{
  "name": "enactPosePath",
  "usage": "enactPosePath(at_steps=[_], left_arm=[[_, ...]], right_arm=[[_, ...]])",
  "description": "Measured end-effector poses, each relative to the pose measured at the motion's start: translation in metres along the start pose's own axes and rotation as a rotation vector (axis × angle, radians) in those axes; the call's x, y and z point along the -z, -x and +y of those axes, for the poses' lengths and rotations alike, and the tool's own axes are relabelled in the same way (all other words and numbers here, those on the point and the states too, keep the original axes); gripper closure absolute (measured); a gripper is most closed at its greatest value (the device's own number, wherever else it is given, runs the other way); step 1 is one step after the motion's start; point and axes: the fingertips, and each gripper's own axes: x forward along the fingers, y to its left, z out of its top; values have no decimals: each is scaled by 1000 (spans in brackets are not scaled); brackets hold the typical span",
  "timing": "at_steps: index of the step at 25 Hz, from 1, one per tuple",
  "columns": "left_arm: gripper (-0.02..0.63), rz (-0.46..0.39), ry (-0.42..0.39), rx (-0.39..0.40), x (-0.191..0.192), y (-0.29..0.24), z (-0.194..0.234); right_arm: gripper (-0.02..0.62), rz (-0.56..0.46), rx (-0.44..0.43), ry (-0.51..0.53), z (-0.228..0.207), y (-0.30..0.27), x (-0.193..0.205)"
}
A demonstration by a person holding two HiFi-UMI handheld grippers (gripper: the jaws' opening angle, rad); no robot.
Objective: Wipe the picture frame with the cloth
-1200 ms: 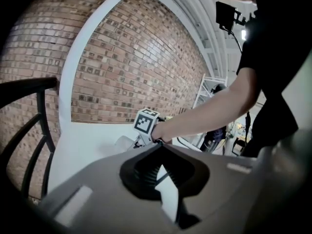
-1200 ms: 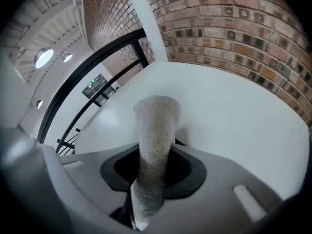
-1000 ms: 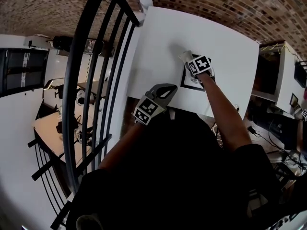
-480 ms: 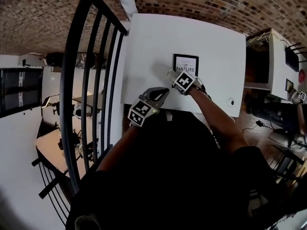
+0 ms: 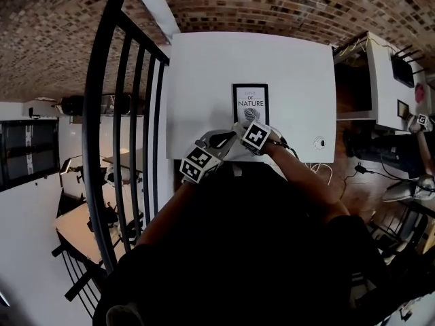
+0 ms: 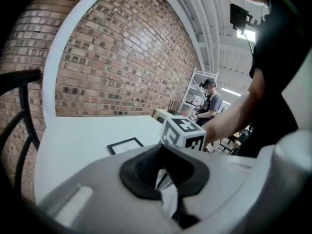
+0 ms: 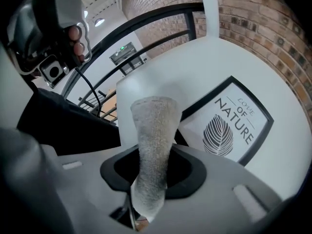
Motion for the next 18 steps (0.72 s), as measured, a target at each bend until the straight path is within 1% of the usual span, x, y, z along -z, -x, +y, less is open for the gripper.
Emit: enactPosePath(at_steps=[1, 3, 5, 7, 9, 11, 13, 15, 18], left_arm=[[604, 2, -3, 6, -1, -3, -1], [604, 8, -13, 19, -2, -8, -3], [604, 17, -20, 35, -4, -14, -6], [604, 34, -19, 59, -10, -18, -13], [604, 39, -26, 73, -15, -23, -18], [604, 19, -48, 74, -22, -28, -19], [604, -4, -60, 84, -34, -31, -22], [604, -42, -78, 84, -49, -31, -25], [604, -106, -102, 78, -70, -26, -31]], right_arm=[[480, -30, -7, -25, 0, 4, 3], [480, -113, 31, -64, -13, 14, 10], [480, -234, 82, -89, -28, 34, 11], [480, -368, 99, -112, -30, 65, 7], [480, -508, 114, -108, -28, 98, 1], [480, -656, 150, -90, -26, 138, -9], [480, -780, 199, -86, -26, 176, -16], [480, -871, 226, -93, -24, 207, -19], [480, -967, 241, -77, -9, 246, -23]])
